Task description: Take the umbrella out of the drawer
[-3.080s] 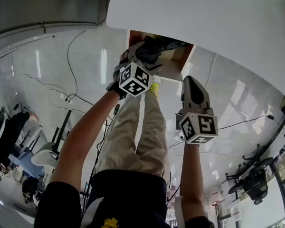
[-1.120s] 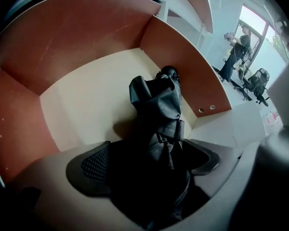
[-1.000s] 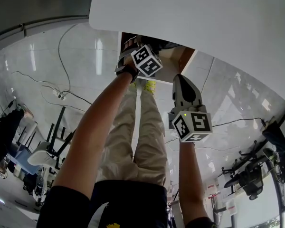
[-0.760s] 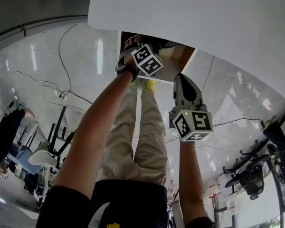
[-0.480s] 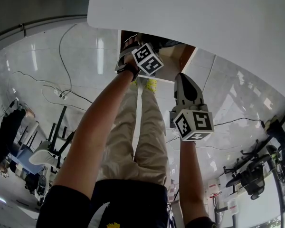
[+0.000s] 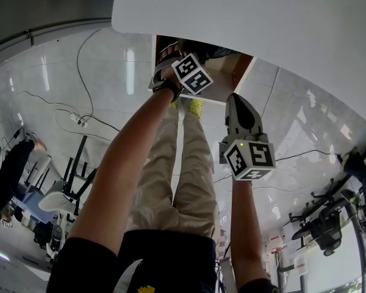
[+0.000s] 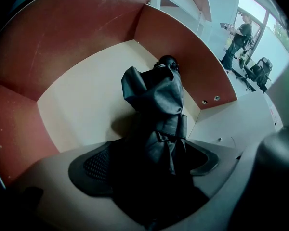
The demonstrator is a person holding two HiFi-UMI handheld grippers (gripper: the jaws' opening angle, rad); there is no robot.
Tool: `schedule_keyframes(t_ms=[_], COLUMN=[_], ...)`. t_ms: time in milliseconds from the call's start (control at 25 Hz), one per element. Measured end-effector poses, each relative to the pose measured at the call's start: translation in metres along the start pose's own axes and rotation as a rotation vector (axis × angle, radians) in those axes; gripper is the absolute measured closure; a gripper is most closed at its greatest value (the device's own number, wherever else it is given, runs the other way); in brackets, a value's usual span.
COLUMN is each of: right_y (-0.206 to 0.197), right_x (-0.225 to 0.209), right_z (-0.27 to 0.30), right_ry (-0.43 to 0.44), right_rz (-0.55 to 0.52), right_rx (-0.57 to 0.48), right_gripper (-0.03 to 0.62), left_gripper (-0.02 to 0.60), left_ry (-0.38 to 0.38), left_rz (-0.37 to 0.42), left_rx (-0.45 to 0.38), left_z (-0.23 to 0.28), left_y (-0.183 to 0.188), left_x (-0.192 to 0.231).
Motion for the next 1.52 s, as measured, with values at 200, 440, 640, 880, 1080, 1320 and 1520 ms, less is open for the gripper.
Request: schedule_keyframes(t_ms=[200,440,640,880,1080,1320,1520], right_y=[0.000,-0.001,-0.005,-0.006,0.003,0.017,0.021], right_x=[0.002,0.000,0.001,-0.007,-0.013,-0.017,-0.030], right_z=[0.000,-0.004,-0.003,-0.007,-0.014,-0.022,-0.027], right_ry=[-0.001,-0.009,-0.009,-0.036,-0.058,-0.075,-0.115], right_rz=[0.000,0.007,0.007,0.018,0.007,-0.013,-0.018], right_rx=[-0.005,-0.008,-0.007,-0.011,-0.017,-0.029,-0.028], right_gripper=[0.571,0.571,0.571,0.571,0.571,0.571,0.571], left_gripper=[0.170,0.212,0.229,0.273,0.310,0.319,0.321], left_ry=[-0.001,0.008,0.010,0.027,0.053,0.060,0.058], left_rz=[0.010,0.028,0.035,0.075,0.149,0.154,0.129], left_rx=[0.011,0.021,0.021,0.028,0.030,0.032,0.020], left_z=[0.001,-0.001,0.000,-0.001,-0.007,-0.011,-0.013], left_y=[-0.002,0.000,-0.001,-0.002,-0.006,-0.005,-0.005], left_x=[-0.001,-0.003,-0.004,-0.006,-0.009,-0.009,-0.005])
Point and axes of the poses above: the fingertips, and each gripper's own axes: z forward along the fingers, x to its left, y out of its top, the point moved 8 cm from there along -z, backward along the fingers, and after that the axes turned 4 degrees about x, right-handed, at the moved point
